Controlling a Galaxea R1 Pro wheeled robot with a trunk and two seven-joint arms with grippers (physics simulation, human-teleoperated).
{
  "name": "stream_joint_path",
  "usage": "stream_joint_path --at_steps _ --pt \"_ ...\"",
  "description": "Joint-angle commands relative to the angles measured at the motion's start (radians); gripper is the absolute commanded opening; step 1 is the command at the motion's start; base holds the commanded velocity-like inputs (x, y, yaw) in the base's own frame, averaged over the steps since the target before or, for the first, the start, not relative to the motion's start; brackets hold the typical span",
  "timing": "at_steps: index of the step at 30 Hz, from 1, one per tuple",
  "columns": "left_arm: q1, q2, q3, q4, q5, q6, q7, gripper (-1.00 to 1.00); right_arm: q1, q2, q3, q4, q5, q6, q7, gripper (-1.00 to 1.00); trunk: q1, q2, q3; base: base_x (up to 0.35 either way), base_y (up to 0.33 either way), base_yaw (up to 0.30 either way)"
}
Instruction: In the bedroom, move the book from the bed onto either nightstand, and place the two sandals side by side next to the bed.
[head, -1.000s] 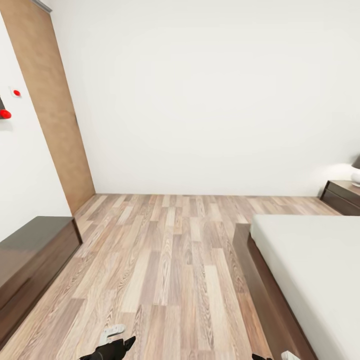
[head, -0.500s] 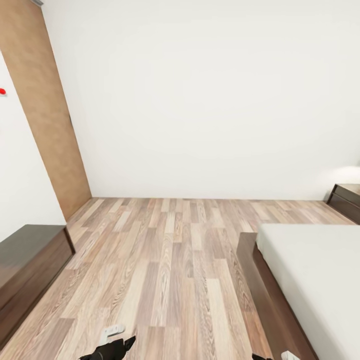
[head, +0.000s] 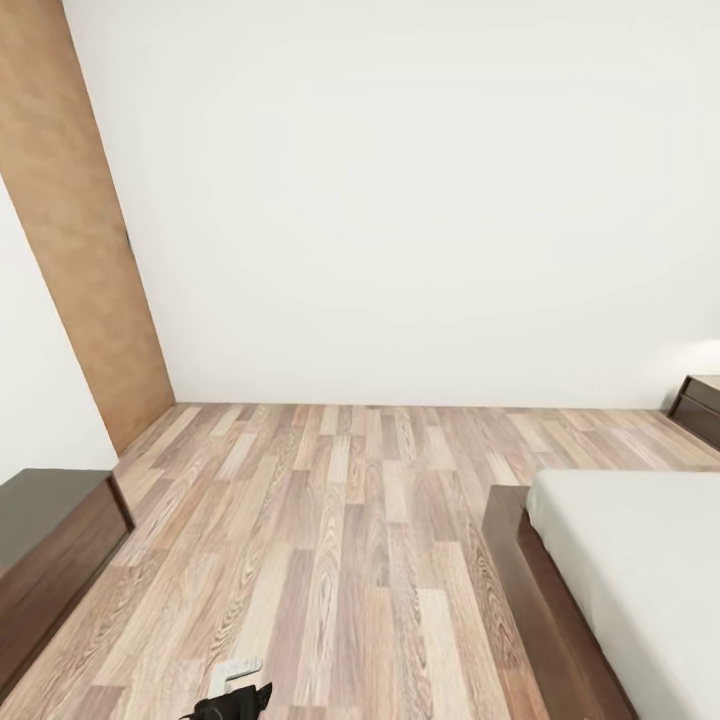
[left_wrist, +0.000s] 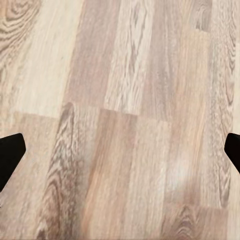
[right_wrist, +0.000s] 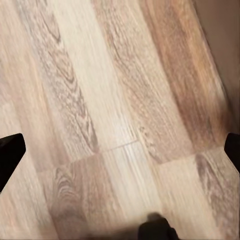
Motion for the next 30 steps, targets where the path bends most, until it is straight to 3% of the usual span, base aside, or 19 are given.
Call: stream_joint_path --at_steps 1,9,13,15,21,30 --pt "-0.001 -0.001 -0.011 0.001 0.011 -0.003 0.000 1.00 -0.001 0.000 0.007 0.003 -0.004 0.001 0.005 1.00 0.000 0.000 -0.001 0.332 0.000 0.000" --pt "-0.001 -0.003 -0.017 0.002 0.011 -0.003 0.008 1.00 -0.001 0.001 0.007 0.002 0.027 0.003 0.010 1.00 0.000 0.000 -0.001 0.325 0.000 0.000" --pt "-0.001 -0.003 -0.017 0.002 0.012 -0.003 0.008 1.00 -0.001 0.001 0.007 0.000 0.135 0.011 0.028 1.00 0.000 0.000 -0.001 0.318 0.000 0.000" --pt "-0.001 -0.003 -0.017 0.002 0.011 -0.003 0.008 1.00 -0.001 0.000 0.006 0.000 0.169 0.013 0.063 1.00 0.000 0.000 -0.001 0.308 0.000 0.000" --pt "-0.001 -0.003 -0.017 0.002 0.011 -0.003 0.008 1.00 -0.001 0.000 0.005 0.000 0.185 0.013 0.171 1.00 0.000 0.000 -0.001 0.297 0.000 0.000" --pt "-0.001 -0.003 -0.016 0.002 0.012 -0.003 0.008 1.00 -0.001 0.000 0.004 0.000 0.178 0.000 0.185 1.00 0.000 0.000 -0.001 0.282 0.000 0.000"
